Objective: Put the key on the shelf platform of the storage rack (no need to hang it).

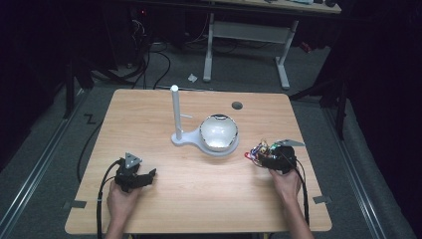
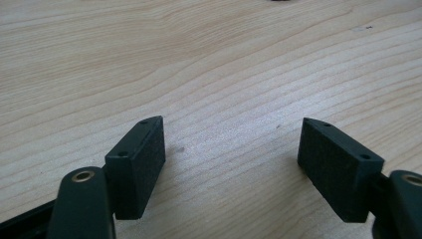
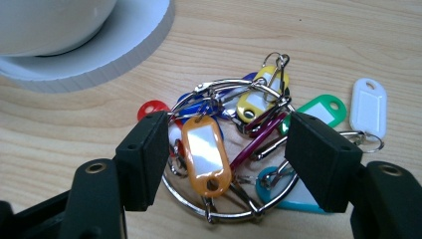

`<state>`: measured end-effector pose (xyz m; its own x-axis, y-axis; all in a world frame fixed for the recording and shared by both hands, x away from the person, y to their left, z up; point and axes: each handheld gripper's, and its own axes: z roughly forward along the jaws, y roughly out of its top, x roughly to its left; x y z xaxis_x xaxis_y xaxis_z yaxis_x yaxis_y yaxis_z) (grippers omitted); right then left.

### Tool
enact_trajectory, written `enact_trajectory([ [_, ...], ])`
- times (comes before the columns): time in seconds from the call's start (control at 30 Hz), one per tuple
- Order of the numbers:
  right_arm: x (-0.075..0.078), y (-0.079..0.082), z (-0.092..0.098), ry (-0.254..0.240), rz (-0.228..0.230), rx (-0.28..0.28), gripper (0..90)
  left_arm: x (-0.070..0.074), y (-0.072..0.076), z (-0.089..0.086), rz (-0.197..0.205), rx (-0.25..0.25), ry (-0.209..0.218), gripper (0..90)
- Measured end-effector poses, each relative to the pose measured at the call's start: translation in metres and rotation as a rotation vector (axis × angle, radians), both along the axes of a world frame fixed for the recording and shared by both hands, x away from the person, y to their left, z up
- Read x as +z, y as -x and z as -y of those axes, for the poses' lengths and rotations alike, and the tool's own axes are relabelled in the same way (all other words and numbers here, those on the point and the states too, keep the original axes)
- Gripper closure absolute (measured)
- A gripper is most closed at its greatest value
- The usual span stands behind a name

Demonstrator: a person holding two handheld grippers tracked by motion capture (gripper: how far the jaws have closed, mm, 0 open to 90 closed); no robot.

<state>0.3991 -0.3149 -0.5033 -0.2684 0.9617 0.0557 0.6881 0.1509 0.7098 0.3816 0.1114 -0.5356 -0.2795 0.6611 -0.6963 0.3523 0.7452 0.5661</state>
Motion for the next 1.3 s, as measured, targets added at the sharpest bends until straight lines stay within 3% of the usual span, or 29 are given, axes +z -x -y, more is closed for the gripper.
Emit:
enact_trajectory([
  [0.5, -0.011, -0.020, -0.008, 0.044, -0.030, -0.018, 31.8, 0.000, 0.000, 0.000, 0.000, -0.001, 0.000, 27.0],
  [0.67, -0.016, -0.025, -0.012, 0.081, -0.049, 0.008, 32.1, 0.000, 0.000, 0.000, 0.000, -0.002, 0.000, 27.0],
  [0.73, -0.018, -0.027, -0.012, 0.064, -0.051, 0.006, 32.5, 0.000, 0.000, 0.000, 0.000, -0.002, 0.000, 27.0],
  [0.9, -0.018, -0.028, -0.009, 0.036, -0.046, 0.030, 43.0, 0.000, 0.000, 0.000, 0.000, -0.002, 0.000, 27.0],
  [1.07, -0.018, -0.029, -0.006, 0.003, -0.047, 0.064, 64.1, 0.000, 0.000, 0.000, 0.000, -0.002, 0.000, 27.0],
  [1.3, -0.018, -0.030, -0.005, -0.013, -0.046, 0.091, 69.0, 0.000, 0.000, 0.000, -0.001, -0.001, 0.001, 27.0],
])
